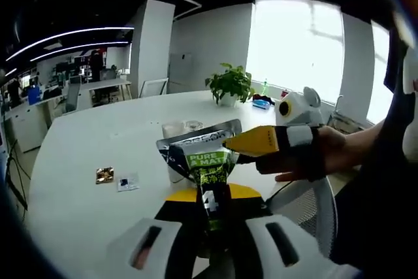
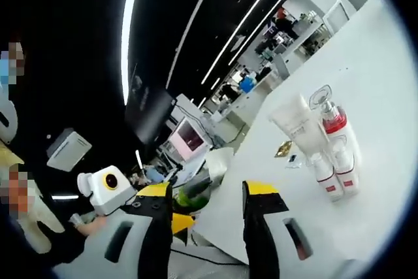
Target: Arrange the skincare products in the storage area until every visible bottle or jar stands upright without overlapping.
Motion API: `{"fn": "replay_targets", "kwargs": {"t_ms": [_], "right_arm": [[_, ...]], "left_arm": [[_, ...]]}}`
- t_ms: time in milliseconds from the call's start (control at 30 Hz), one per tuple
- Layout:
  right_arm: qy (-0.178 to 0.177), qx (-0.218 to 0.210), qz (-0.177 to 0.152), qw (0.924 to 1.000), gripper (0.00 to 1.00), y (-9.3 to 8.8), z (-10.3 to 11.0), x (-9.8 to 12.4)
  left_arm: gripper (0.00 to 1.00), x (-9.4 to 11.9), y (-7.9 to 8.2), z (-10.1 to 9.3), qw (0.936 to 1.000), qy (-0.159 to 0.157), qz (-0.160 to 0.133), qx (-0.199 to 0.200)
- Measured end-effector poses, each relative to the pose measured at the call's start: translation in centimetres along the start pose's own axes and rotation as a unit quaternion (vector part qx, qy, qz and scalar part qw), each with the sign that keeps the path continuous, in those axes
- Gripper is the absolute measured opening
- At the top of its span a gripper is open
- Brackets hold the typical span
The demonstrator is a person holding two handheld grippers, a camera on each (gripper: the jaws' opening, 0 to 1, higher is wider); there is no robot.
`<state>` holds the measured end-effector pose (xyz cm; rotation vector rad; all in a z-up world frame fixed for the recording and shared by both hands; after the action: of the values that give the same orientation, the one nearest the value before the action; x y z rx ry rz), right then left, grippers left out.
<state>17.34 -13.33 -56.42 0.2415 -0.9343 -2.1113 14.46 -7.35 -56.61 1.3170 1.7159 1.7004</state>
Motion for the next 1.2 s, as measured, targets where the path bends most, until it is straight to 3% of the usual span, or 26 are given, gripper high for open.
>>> {"fn": "replay_targets", "kwargs": {"t_ms": [100, 200, 267, 467, 600, 700, 833, 967, 1133, 1167, 1200], "right_arm": [[0.015, -0.021, 0.005, 0.9997, 0.21, -0.4, 0.5, -0.1], [0.011, -0.043, -0.003, 0.9990, 0.17, -0.3, 0.5, -0.1], [0.029, -0.064, -0.002, 0.9976, 0.14, -0.3, 1.2, 0.1], [0.031, -0.061, 0.002, 0.9976, 0.07, -0.4, 1.6, 0.3], [0.024, -0.060, 0.005, 0.9979, 0.05, -0.3, 1.2, 0.7], [0.029, -0.062, 0.013, 0.9975, 0.04, -0.2, 1.1, 1.0], [0.067, -0.081, 0.014, 0.9943, 0.02, 0.5, 2.2, 1.4], [0.136, -0.103, 0.014, 0.9852, 0.02, 1.6, 4.5, 2.0], [0.203, -0.114, 0.020, 0.9723, 0.02, 2.5, 6.7, 2.7], [0.218, -0.118, 0.024, 0.9684, 0.02, 2.6, 7.3, 2.9], [0.222, -0.118, 0.026, 0.9674, 0.02, 2.7, 7.3, 2.8]], "left_arm": [[0.13, -0.1, -0.1, -0.3, 1.0000, 0.001, 0.001, 0.003], [0.15, -0.1, -0.1, -0.4, 0.9998, -0.002, -0.007, 0.016], [0.20, -0.4, 0.1, -0.8, 0.9997, -0.006, -0.012, 0.020], [0.44, -0.6, 0.5, -0.7, 0.9996, -0.004, -0.016, 0.022], [0.47, 0.4, 1.1, -0.1, 0.9993, -0.008, -0.028, 0.024], [0.56, 1.3, 1.9, 0.7, 0.9982, -0.005, -0.052, 0.028], [0.57, 1.8, 1.8, 1.0, 0.9959, -0.025, -0.063, 0.060], [0.56, 2.2, 2.1, 0.3, 0.9838, -0.086, -0.094, 0.126], [0.57, 2.9, 3.1, -1.0, 0.9573, -0.167, -0.139, 0.191], [0.55, 2.9, 3.1, -1.1, 0.9549, -0.173, -0.141, 0.197], [0.52, 2.9, 3.1, -1.0, 0.9566, -0.171, -0.140, 0.190]]}}
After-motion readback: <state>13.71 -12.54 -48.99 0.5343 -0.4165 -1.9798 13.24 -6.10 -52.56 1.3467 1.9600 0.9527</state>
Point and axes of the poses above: the point that each gripper's makers call its tool centre point, and the gripper's own axes: x roughly backward along the fingers, z roughly to its left, y roughly out of its top, the point moved 2 cm from there along x, roughly backward along the fingers, and after that the axes turned 11 degrees about -y, right-handed, at the moved point
